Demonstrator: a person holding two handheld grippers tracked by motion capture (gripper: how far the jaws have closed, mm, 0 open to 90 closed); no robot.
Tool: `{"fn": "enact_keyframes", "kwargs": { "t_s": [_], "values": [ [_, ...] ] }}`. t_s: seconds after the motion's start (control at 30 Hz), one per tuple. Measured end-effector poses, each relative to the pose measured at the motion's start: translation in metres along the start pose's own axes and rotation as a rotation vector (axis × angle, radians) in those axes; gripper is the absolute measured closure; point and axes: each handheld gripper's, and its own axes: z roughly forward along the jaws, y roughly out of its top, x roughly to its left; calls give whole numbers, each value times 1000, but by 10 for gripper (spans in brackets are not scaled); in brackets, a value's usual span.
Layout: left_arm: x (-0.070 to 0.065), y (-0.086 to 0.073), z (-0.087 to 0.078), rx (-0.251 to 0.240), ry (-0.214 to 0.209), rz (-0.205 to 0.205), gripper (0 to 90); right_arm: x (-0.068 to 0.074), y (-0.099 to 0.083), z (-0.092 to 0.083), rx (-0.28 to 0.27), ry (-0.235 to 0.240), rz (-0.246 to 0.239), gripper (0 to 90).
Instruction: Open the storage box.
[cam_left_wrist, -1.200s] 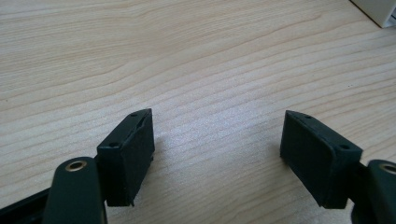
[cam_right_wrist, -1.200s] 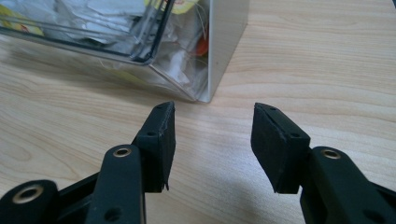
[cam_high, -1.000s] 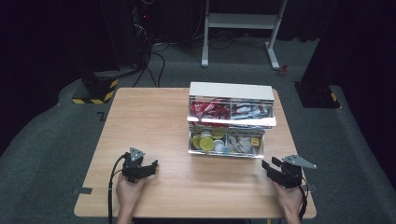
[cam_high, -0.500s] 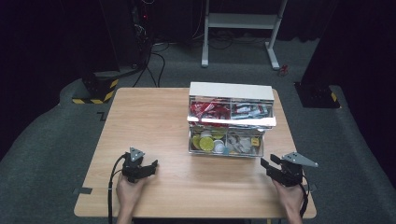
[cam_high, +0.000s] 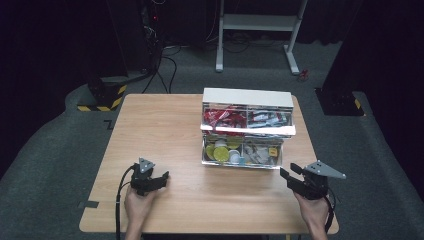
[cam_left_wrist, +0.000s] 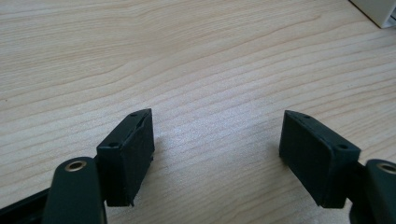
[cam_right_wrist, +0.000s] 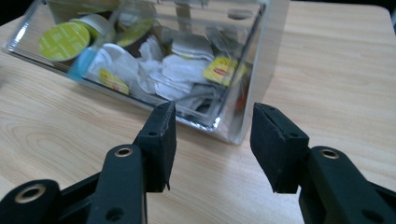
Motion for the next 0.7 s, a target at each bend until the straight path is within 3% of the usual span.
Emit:
{"fn": "enact_keyframes", "kwargs": {
  "t_s": [0.53,0.7],
  "values": [
    [0,0,0,2,0,0,267,17,36,-5,-53,71,-62,596],
    [0,0,0,2,0,0,267,19,44,-4,-47,89,-71,603]
  ]
}}
